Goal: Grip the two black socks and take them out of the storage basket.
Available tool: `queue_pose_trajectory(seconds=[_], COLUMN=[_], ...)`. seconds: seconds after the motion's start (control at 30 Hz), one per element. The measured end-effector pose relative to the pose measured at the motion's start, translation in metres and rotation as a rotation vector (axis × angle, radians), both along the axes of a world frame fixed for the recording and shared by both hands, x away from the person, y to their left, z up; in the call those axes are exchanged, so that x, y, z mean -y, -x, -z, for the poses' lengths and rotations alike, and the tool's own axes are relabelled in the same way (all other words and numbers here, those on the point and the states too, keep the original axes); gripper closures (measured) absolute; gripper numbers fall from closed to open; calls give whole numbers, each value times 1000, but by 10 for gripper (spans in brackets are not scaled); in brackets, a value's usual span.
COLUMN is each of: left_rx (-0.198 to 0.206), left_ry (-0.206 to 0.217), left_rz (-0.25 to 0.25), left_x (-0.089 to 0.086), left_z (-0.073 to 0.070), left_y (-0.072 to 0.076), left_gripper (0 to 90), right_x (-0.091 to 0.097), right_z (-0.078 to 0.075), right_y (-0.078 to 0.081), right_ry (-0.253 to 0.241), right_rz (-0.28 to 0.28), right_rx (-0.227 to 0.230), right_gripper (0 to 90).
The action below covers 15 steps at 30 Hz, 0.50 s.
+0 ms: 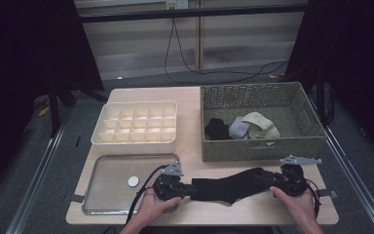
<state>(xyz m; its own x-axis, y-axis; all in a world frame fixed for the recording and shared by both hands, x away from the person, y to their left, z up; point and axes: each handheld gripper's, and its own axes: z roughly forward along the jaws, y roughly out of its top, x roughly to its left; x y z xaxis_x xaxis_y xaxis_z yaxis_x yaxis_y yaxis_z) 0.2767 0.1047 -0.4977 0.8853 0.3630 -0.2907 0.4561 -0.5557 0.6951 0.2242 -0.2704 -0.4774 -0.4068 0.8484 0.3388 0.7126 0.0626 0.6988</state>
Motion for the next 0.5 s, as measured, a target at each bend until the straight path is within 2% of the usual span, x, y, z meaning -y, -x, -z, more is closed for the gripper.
queue_pose_trajectory(seconds=[0.23, 0.5], left_rx=[32, 69], left_ry=[20, 39], left_rz=[-45, -92], left_x=[-11, -31], left_z=[-9, -20], left_y=[-1, 2], left_gripper=[637, 605], right_x=[-29, -73], right_z=[-4, -9], right_y=[-4, -7], right_ry=[13, 0], right_rz=[-71, -182], right_rx=[-1, 4], right_gripper=[510, 534])
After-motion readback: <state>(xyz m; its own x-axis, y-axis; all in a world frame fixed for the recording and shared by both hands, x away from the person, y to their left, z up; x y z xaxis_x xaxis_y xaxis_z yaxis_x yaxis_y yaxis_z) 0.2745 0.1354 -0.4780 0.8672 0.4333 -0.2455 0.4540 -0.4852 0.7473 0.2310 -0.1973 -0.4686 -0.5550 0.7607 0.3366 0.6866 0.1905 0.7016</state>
